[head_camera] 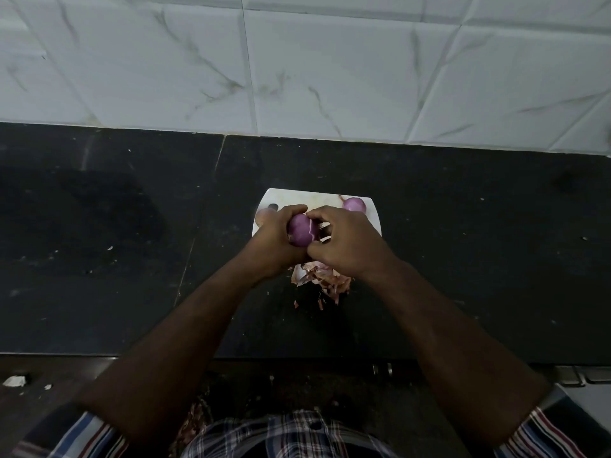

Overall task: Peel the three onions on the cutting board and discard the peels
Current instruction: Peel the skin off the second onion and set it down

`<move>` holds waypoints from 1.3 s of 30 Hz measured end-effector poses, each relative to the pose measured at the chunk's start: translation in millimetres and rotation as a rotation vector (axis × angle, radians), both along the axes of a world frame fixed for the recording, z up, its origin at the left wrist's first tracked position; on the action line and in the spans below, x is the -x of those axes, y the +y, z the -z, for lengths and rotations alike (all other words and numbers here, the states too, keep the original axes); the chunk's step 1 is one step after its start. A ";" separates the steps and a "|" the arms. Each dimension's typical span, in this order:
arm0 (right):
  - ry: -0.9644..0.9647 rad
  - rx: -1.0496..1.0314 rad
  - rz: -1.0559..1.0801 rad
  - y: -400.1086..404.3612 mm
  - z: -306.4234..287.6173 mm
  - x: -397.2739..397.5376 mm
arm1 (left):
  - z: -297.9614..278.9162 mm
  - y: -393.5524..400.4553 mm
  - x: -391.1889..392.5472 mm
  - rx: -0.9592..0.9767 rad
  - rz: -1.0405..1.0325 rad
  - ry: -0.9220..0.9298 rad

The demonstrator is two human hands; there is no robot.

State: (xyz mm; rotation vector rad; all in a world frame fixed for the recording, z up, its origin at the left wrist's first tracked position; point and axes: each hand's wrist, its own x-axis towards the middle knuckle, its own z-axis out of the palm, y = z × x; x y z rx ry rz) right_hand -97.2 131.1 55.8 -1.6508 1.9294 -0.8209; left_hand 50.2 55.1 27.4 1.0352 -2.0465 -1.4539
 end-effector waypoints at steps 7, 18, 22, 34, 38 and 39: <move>0.043 0.050 0.050 -3.2 5.8 -4.6 | 4.6 -4.0 2.5 0.185 -0.006 -0.020; -0.053 0.063 0.098 -5.3 5.6 8.8 | 2.3 -4.1 4.5 0.103 -0.013 -0.021; -0.317 0.076 0.269 -6.1 10.6 19.9 | 0.4 -6.9 -0.2 -0.158 -0.010 0.072; -0.258 0.094 0.343 -10.2 26.3 11.9 | 2.1 -1.8 1.4 -0.403 -0.089 0.147; -0.260 0.066 0.467 -18.2 32.1 12.8 | 0.1 -3.0 1.6 -0.420 -0.083 0.192; -0.261 0.046 0.476 -18.8 32.5 12.7 | 0.7 -3.1 1.3 -0.412 -0.075 0.189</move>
